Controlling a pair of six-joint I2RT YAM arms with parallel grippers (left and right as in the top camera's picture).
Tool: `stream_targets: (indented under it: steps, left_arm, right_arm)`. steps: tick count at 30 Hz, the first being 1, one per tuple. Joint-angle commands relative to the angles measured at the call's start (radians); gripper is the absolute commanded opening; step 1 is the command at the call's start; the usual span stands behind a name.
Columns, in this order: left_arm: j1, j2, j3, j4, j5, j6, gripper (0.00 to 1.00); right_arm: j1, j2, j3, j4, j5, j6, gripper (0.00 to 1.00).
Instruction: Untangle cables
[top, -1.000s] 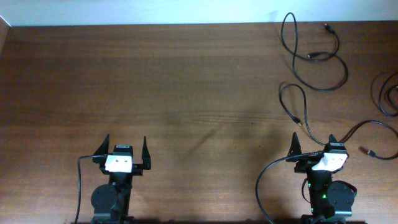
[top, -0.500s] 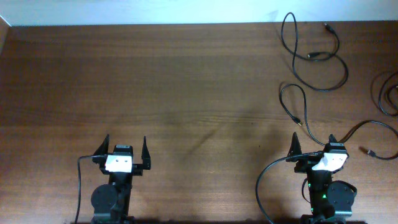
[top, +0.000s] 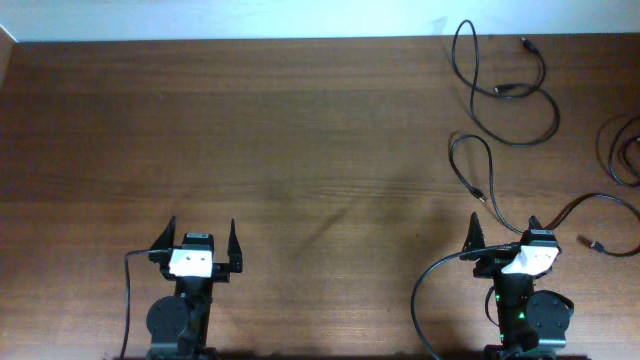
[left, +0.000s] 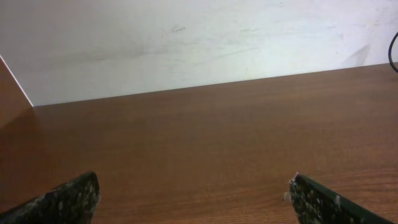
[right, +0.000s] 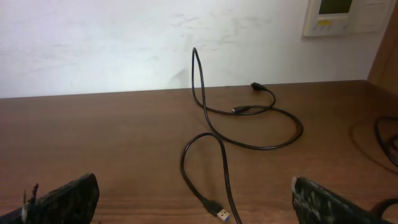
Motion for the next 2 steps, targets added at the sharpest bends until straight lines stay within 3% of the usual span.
stream_targets:
  steps: [1, 2]
  left_arm:
    - [-0.003, -0.007, -0.005, -0.003, -0.011, 0.013, 0.99]
    - [-0.003, -0.007, -0.005, -0.003, -0.011, 0.013, 0.99]
  right_arm:
    - [-0.006, -0.006, -0.007, -0.003, 0.008, 0.003, 0.98]
    - [-0.006, -0.006, -0.007, -0.003, 0.008, 0.003, 0.98]
